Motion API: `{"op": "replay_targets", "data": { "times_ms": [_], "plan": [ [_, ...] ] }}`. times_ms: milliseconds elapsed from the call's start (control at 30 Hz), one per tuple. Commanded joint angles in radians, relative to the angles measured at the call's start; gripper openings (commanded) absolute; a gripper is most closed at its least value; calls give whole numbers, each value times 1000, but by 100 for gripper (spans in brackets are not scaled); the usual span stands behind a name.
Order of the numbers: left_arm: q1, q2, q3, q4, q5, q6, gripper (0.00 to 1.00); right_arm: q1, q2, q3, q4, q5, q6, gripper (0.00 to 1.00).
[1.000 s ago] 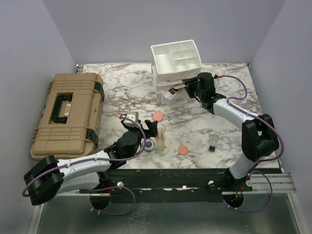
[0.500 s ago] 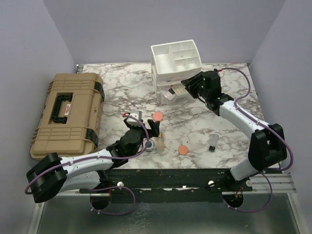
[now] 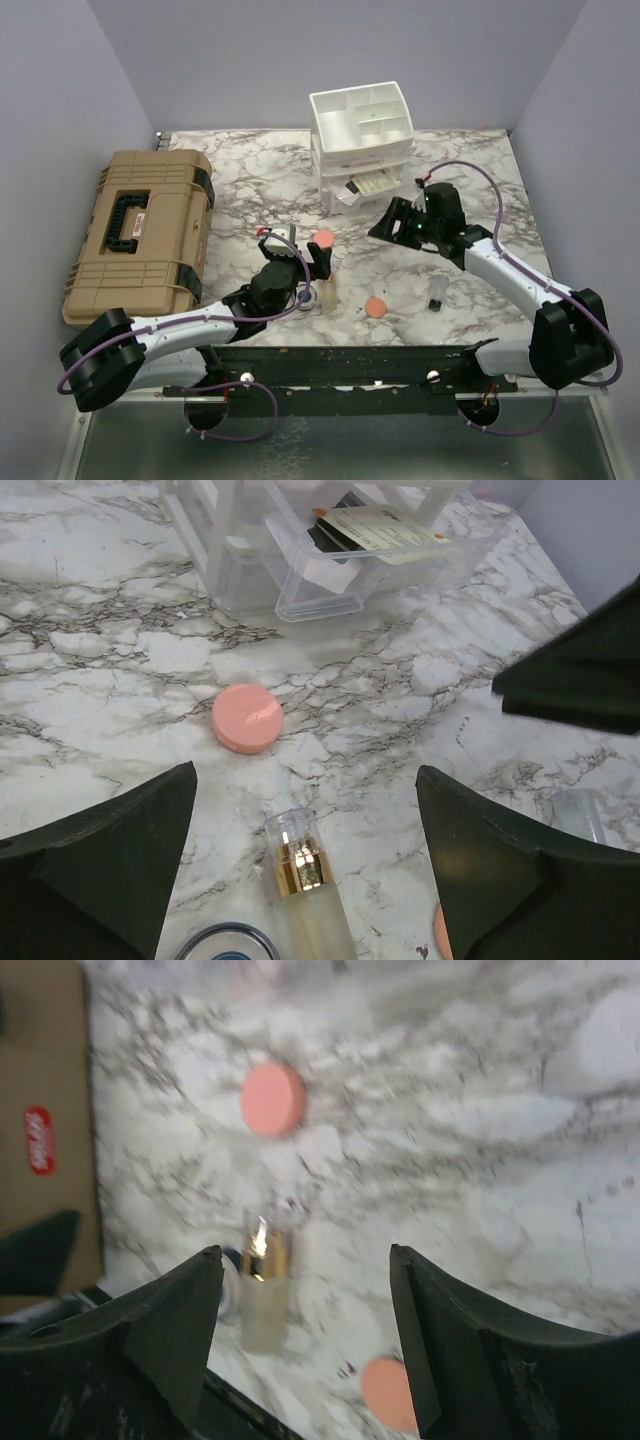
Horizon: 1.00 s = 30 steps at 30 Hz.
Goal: Organize the makeup
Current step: Place the makeup tool in the drawer, then pick up the makeup tool from the center of the board.
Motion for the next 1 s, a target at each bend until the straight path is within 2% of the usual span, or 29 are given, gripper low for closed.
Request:
{"op": "replay_targets", "data": {
  "times_ms": [0,133,267,367,500,733,967],
  "plan": [
    [10,-12,7,0,-11,-31,93,15,-2,-108,-175,-140,-123,74],
    [29,-17,5,-6,-14,-29,95,87,-29,-148,-240,-69,-95,74],
    [44,-10,24,-32,0,-24,95,209,-30,-122,-353,126,-67,73],
    [48,-13,26,-35,0,-26,95,257,-39,-120,-405,221,-40,72],
    [58,-16,26,-38,2,-27,96,301,-33,-122,-431,238,-31,71],
    [68,-24,23,-44,9,-29,96,394,73,-86,-442,257,-21,68],
    [81,-49,20,-64,9,-28,96,441,142,-42,-482,358,-4,66]
  ]
}}
